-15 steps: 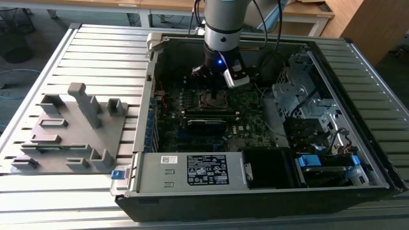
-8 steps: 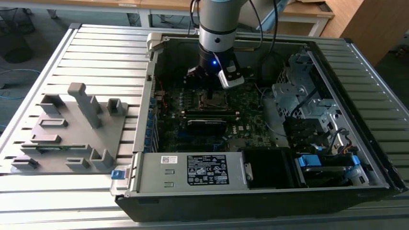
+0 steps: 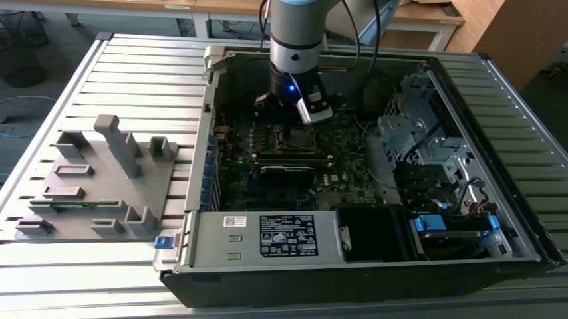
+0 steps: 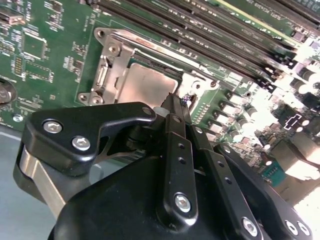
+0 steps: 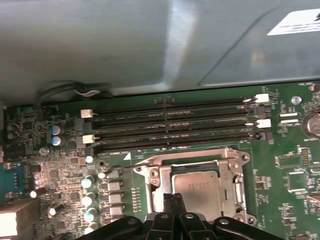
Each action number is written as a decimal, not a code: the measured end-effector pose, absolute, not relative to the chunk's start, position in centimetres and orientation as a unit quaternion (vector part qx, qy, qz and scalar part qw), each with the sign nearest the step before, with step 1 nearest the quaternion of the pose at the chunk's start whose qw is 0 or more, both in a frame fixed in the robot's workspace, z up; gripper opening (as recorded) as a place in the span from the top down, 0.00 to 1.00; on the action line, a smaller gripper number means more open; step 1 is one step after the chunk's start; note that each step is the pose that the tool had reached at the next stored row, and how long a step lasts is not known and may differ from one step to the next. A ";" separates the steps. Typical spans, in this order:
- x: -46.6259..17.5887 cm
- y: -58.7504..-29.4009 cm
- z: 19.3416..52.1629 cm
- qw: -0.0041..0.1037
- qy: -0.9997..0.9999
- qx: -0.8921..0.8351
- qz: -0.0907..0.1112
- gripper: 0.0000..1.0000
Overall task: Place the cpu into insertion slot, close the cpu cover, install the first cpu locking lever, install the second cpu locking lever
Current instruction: 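Close the cpu cover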
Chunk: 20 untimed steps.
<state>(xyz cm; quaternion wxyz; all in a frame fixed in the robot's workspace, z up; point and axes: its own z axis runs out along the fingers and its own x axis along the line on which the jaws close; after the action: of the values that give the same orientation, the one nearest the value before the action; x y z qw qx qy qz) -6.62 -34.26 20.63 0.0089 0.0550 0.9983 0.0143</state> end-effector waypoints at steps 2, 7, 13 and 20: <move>-6.9 -34.3 20.6 0.009 0.998 0.055 0.014 0.90; -7.4 -34.3 20.4 0.009 0.998 0.055 0.014 0.90; -7.7 -34.3 20.0 0.009 0.998 0.055 0.014 0.90; -7.8 -34.3 19.9 0.009 0.998 0.055 0.014 0.90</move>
<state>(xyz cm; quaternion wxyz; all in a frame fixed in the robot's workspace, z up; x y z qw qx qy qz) -7.77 -34.26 19.90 0.0088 0.0550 0.9983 0.0143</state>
